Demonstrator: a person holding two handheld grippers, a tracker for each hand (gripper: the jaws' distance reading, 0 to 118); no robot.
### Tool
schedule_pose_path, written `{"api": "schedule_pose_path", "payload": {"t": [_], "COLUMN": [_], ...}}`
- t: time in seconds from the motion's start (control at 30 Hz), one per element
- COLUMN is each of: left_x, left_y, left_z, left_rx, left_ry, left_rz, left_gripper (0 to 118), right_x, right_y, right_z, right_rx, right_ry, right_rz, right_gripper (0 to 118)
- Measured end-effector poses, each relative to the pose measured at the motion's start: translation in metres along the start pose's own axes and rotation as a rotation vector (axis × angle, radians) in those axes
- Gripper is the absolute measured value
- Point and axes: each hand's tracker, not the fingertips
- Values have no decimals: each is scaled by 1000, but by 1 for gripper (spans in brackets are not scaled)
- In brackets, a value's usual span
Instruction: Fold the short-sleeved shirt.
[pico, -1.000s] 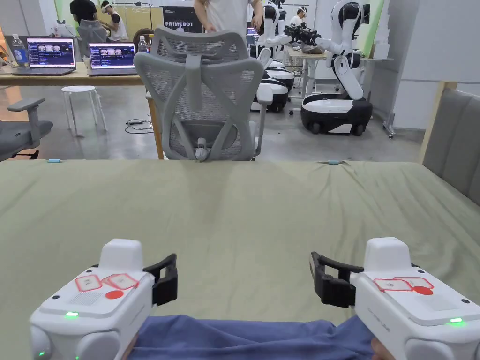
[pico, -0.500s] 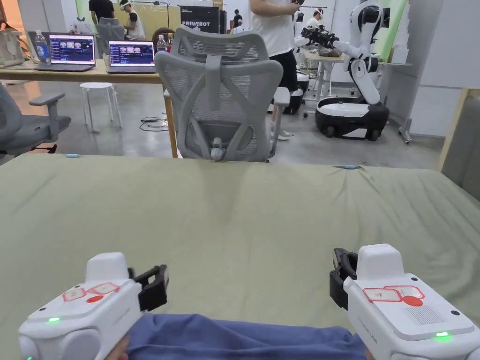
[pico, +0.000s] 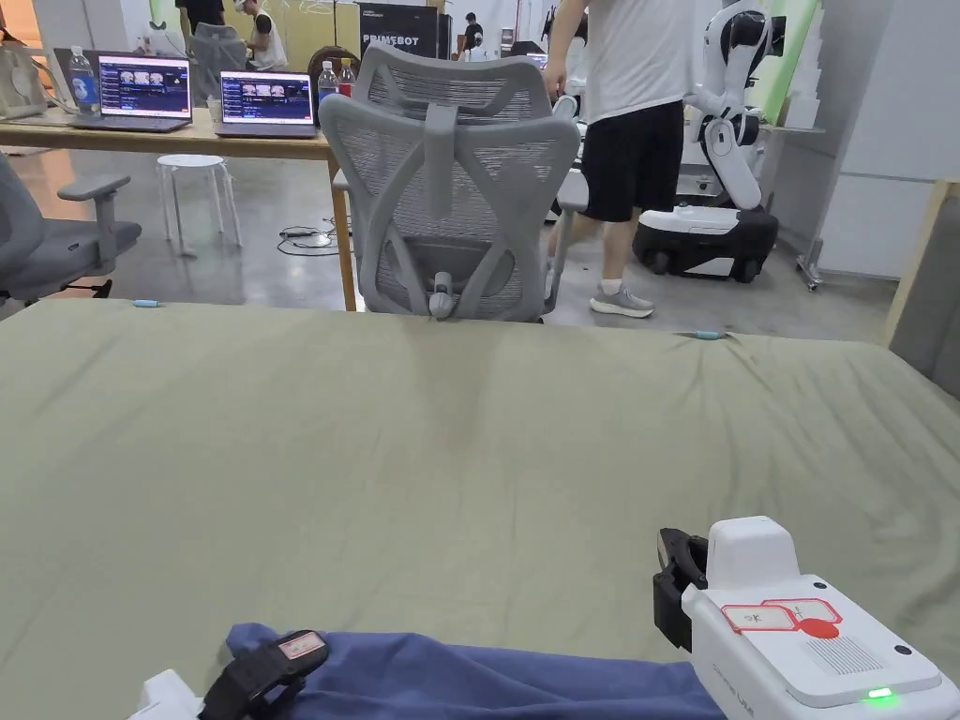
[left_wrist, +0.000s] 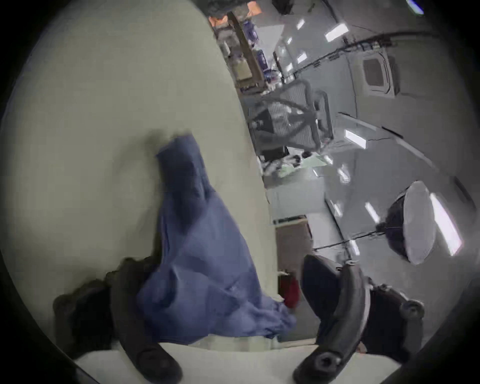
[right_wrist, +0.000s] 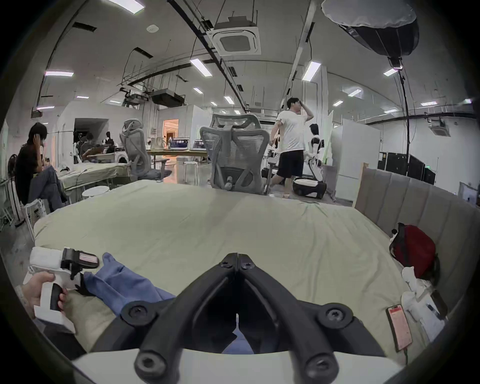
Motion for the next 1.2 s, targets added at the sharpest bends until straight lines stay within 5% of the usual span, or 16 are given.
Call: {"api": "schedule_pose_path", "payload": {"t": [0.07, 0.1, 0.13, 0.23, 0.37, 0.5, 0.77, 0.9, 1.07, 1.13, 1.17, 1.2], "left_x": [6, 13, 21, 29, 40, 116, 149, 158, 118, 105, 120, 129], "left_y": [-4, -7, -8, 7, 52, 30, -55, -110, -167, -174, -179, -176], "left_z": [-14, -19, -18, 2, 29, 23, -37, -75, -134, -146, -136, -130], "left_rx": [-14, -4, 18, 123, 238, 192, 114, -41, -245, -275, -284, -269], "left_ry": [102, 187, 255, 213, 382, 535, 430, 448, 513, 542, 511, 462], "left_rz": [-47, -97, -159, -209, -447, -916, -1110, -1376, -1485, -1495, -1448, -1369], "left_gripper": [76, 29, 12, 11, 11, 11, 11, 11, 11, 21, 37, 68], "right_x": [-1, -1, 1, -1, -5, -3, 15, 25, 33, 37, 38, 42], "right_y": [-1, -1, -2, -5, -8, -9, -16, -22, -35, -38, -39, -38], "right_z": [1, 1, 1, 2, 2, 5, 16, 17, 24, 25, 26, 27], "right_rx": [-6, -10, -13, -23, -39, -41, -43, -47, -62, -69, -69, -71], "right_ry": [-8, -10, -12, -11, 1, 12, 2, -1, -1, -5, -7, -5], "right_rz": [-1, -2, -3, 5, 12, -5, -33, -60, -70, -72, -74, -76], "right_gripper": [0, 0, 0, 0, 0, 0, 0, 0, 0, 0, 0, 0]}}
